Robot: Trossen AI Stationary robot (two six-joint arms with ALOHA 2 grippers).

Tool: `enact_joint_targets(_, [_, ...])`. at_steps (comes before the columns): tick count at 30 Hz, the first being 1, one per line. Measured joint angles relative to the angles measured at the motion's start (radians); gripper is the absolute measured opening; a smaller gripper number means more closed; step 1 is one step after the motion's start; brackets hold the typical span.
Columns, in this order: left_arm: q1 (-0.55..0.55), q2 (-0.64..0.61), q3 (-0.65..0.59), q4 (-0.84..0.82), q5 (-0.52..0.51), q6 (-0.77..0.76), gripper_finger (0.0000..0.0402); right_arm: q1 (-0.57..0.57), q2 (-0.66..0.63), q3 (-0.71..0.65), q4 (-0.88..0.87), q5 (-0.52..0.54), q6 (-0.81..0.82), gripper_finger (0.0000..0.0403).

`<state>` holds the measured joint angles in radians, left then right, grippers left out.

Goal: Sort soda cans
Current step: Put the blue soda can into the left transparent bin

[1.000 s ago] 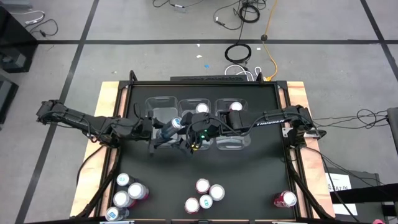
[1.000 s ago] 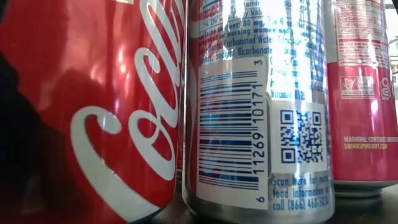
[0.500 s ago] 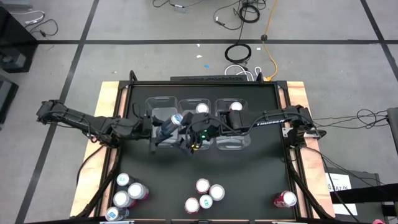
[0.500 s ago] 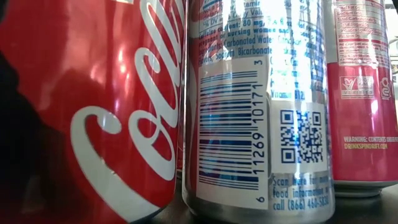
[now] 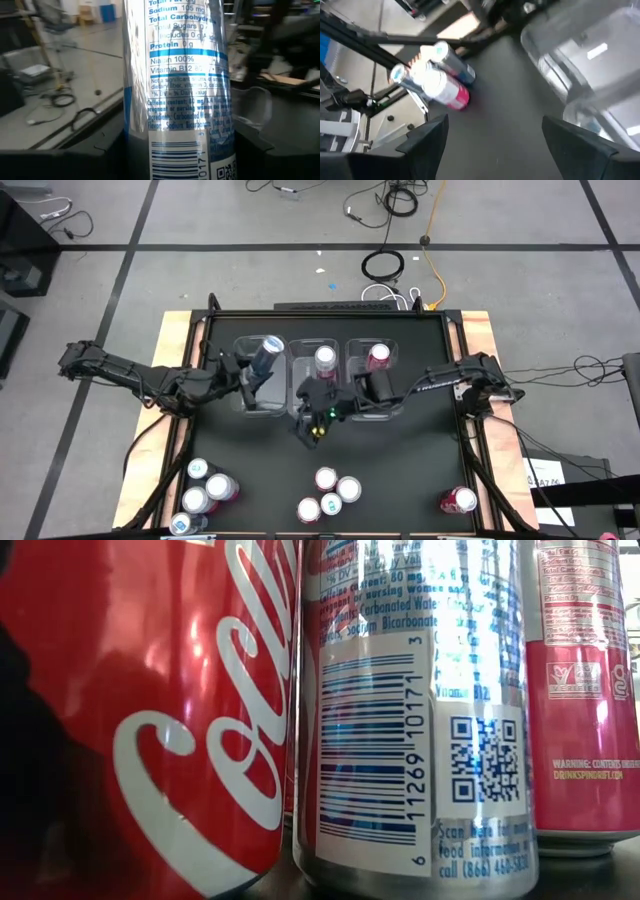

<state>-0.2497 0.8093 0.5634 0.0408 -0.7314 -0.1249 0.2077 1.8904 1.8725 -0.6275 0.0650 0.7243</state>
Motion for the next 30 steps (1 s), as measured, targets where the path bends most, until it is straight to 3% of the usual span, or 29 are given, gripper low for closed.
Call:
enact_joint_targets(6, [0.024, 0.001, 0.0, -0.049, -0.039, -0.058, 0.0245, 0.128, 0.0, 0.0, -0.222, 0.25, 0.148, 0.0313])
enact_joint_targets(11, [0.065, 0.002, 0.0, -0.144, -0.046, -0.154, 0.0245, 0.255, 0.0, -0.001, -0.457, 0.431, 0.412, 0.0313])
enact_joint_targets(20, [0.109, 0.009, -0.044, -0.136, -0.115, -0.273, 0.0245, 0.453, 0.0, -0.001, -0.558, 0.553, 0.782, 0.0313])
enact_joint_targets(24, [0.113, 0.038, -0.146, 0.009, -0.129, -0.364, 0.0245, 0.523, 0.0, -0.001, -0.559, 0.571, 0.887, 0.0313])
enact_joint_targets(30, [0.12, 0.104, -0.251, 0.235, -0.187, -0.367, 0.0245, 0.591, 0.0, -0.001, -0.58, 0.572, 0.997, 0.0313])
